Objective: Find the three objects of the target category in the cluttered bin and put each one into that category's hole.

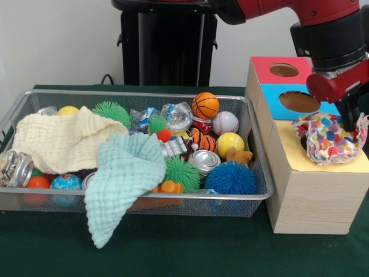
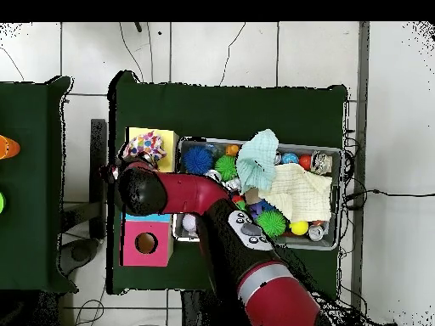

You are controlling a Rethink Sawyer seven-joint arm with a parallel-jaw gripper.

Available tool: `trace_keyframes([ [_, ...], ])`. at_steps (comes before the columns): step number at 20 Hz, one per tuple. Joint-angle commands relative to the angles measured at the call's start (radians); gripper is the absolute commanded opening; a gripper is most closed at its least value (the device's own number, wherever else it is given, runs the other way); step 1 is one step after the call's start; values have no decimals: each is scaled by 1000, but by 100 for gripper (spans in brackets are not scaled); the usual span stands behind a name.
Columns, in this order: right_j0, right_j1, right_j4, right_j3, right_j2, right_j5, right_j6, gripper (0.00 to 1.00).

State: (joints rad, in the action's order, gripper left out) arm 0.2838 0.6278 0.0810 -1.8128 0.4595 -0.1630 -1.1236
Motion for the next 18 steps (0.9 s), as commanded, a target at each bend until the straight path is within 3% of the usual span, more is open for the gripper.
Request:
trace_keyframes([
  [1, -5, -23, -6, 62, -87, 41, -206, 0],
  [3, -11, -28, -9, 66, -101, 36, -202, 0],
  [7, -99, -52, -40, 119, -255, -72, -162, 0],
  [18, -115, -91, -58, 139, -288, -57, -128, 0],
])
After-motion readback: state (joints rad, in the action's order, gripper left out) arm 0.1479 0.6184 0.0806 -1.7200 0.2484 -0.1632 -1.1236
